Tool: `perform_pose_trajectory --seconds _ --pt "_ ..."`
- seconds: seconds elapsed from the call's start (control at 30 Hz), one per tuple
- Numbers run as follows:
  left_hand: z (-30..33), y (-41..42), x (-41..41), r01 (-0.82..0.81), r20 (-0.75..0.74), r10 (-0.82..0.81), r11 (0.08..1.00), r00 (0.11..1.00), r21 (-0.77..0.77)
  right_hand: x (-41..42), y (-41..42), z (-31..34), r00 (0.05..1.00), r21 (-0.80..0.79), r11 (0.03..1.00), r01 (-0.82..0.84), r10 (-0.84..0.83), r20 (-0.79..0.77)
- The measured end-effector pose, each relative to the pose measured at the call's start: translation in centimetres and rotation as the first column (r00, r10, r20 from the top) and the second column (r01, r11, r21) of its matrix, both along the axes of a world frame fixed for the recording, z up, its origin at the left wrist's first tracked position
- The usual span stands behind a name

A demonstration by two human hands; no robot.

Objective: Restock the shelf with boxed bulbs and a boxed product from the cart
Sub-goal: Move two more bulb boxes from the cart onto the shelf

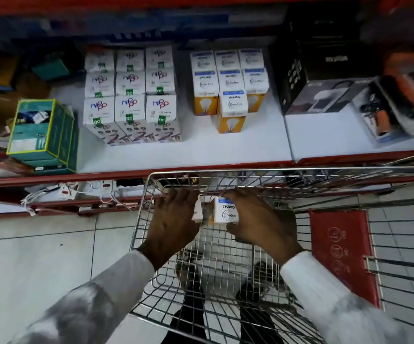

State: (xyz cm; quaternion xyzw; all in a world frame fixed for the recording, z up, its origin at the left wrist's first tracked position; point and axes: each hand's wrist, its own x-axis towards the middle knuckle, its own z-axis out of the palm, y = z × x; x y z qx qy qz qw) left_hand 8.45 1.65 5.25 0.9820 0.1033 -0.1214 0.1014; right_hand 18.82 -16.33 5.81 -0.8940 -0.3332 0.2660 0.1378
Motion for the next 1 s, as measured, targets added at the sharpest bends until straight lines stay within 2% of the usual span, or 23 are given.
perform_pose_trajectory --seconds 0.17,0.43,0.63,1.0 --pt "8.0 0.5 1.3 0.007 0.204 0.000 1.000 0.979 -0.031 2.3 -2.2 7.5 0.997 0.064 0.997 0.051 -0.054 0.062" --pt "14.6 1.5 6.6 -0.025 0.337 0.051 0.996 0.940 -0.083 8.3 -3.0 15.1 0.982 0.125 0.990 0.059 -0.080 0.173" --pt "14.0 2.1 11.9 -0.050 0.363 0.079 0.995 0.929 -0.089 13.3 -1.8 15.4 0.952 0.137 0.984 0.112 -0.146 0.268" --pt "9.2 3.1 18.1 -0.126 0.235 0.150 0.985 0.960 -0.116 18.4 2.0 10.7 0.942 0.131 0.988 0.084 -0.121 0.312"
